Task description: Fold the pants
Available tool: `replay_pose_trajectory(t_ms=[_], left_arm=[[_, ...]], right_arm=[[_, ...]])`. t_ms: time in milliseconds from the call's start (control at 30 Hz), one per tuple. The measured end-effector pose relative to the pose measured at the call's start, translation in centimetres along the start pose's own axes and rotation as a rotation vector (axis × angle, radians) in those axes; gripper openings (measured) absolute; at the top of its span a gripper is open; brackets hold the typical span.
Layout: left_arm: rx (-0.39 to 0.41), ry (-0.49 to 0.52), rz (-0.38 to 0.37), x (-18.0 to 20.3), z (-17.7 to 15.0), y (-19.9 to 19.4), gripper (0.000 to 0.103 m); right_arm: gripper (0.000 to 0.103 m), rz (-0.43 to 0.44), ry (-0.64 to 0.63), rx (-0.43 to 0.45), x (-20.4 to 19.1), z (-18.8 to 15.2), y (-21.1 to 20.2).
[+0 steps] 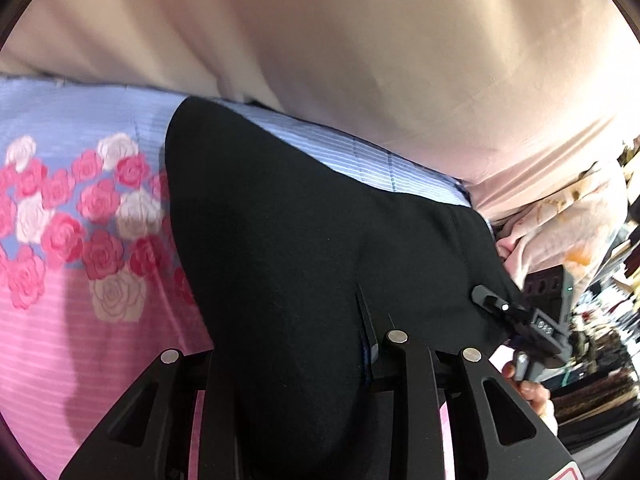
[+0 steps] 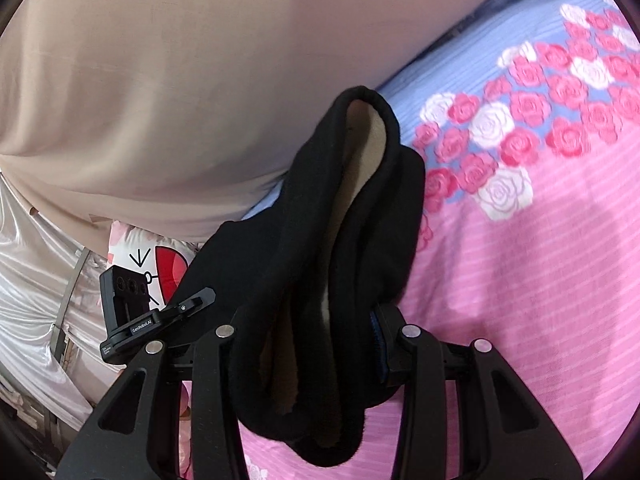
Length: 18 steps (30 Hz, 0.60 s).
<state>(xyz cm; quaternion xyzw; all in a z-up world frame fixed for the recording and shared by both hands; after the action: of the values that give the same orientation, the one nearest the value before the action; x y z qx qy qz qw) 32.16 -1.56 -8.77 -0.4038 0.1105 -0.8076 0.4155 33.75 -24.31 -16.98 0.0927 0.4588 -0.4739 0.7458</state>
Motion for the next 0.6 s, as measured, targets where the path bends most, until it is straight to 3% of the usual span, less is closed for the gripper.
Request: replay_pose_trajectory(t_ms=[233,367,433,533,600], left_arm=[[-0.019,-0.12,-0.061,-3.0,-0.9,-0.2,0.03],[-0.029,-0.208,-0.084,-4.7,-1.4,0.0,0.042],[-0.022,-0.238,-0.109,-4.5,-1.4,0.1,0.043],[-0.041,-0.267,-0.104,-4.9,-1.4,-0.9,0.048],[-0.024,-0.273,-0.081,-5.4,-1.2,-3.7,0.048]], right_arm=[[0.042,0.01,0.057,-0.025,1.2,-0.6,0.0],[0.042,0.013,0.051,-0.032,1.2,-0.5,0.1],[0.044,0.027,0.053,-0.037,1.2,-0.4,0.1],[0.047,0.054,0.109,-0.05,1.9,-0.3,-1.6],[0.053,0.037,0.144,-0.036,3.0,-0.2,-4.3]])
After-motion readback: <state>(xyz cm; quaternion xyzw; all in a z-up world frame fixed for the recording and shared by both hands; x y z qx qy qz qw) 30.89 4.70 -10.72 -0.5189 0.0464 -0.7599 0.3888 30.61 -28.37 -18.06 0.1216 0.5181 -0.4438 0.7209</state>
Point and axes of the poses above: each gripper's, at about its wrist camera, not at the fingertips, and y roughly the way its jaws point, x to its right, z to its top, the point moved 4 cm from there along y, roughly the way its jaws point, and after that the axes turned 13 degrees about x, right-handed, at the moved point
